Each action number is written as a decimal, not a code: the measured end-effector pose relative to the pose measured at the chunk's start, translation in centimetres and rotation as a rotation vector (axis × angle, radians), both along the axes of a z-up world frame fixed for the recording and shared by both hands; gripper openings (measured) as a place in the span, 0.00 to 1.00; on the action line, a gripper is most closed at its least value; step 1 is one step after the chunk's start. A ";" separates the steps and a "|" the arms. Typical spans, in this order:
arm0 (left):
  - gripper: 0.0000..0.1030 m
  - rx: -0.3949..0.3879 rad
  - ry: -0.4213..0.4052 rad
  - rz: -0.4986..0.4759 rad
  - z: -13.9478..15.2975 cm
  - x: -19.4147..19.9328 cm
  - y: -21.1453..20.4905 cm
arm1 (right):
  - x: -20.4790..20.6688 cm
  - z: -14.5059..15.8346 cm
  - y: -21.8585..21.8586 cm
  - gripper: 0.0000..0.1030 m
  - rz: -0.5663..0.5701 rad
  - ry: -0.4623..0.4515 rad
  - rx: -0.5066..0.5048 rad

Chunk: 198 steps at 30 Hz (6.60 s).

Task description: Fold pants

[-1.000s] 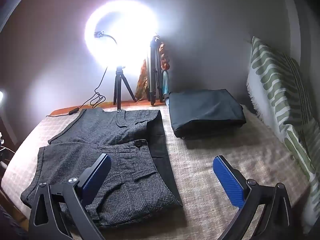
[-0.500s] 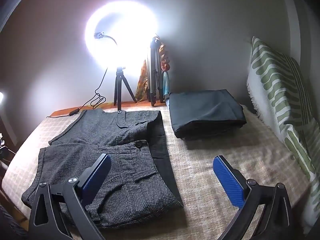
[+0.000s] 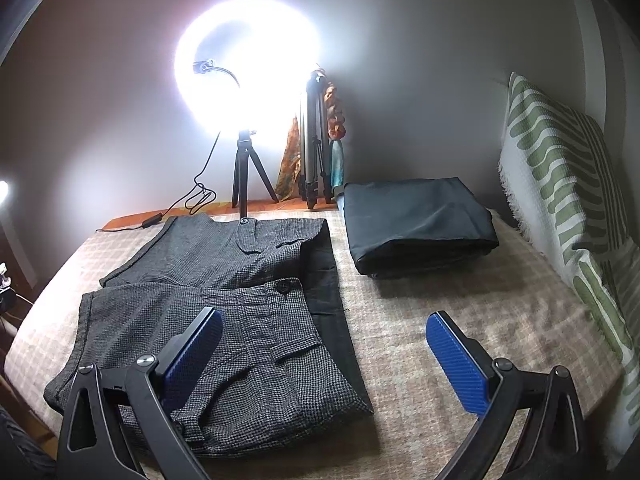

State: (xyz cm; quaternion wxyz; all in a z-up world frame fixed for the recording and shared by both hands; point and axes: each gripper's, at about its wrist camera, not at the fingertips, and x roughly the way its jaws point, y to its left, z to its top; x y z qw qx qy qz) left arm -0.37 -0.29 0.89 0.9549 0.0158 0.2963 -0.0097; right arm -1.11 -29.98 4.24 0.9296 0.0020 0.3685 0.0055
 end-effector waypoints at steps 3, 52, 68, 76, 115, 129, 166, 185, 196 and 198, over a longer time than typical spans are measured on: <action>0.99 0.001 -0.004 0.001 0.0 0.0 0.0 | 0.0 0.1 0.0 1.00 0.000 0.000 0.000; 0.99 -0.006 -0.002 -0.016 -0.1 -0.2 -0.2 | 0.0 -0.2 0.4 1.00 0.016 0.000 0.004; 0.99 -0.012 0.068 -0.064 -1.1 0.7 -0.7 | -0.1 0.1 0.1 1.00 0.022 -0.001 0.034; 0.99 -0.034 0.165 -0.102 -2.5 1.4 -0.8 | 0.1 -0.3 1.0 0.99 0.136 0.032 0.032; 0.99 0.122 0.578 -0.331 -13.2 4.3 -4.7 | -0.9 -7.9 2.5 0.72 0.795 0.398 -0.180; 1.00 0.114 0.541 -0.469 -13.3 3.7 -3.5 | -2.3 -9.7 5.6 0.70 1.000 0.350 -0.372; 0.16 0.290 0.413 -0.721 -11.4 0.8 -3.6 | 0.9 -9.6 5.2 0.28 0.879 0.397 -0.337; 0.10 0.163 0.224 -0.666 -3.8 5.8 -1.3 | 2.6 -5.2 5.1 0.17 0.791 0.246 -0.342; 0.10 0.127 0.138 -0.618 0.4 15.7 0.3 | 12.6 -0.3 6.8 0.13 0.680 0.150 -0.321; 0.10 0.127 0.137 -0.615 0.7 17.2 0.4 | 14.8 -0.3 7.1 0.13 0.665 0.153 -0.316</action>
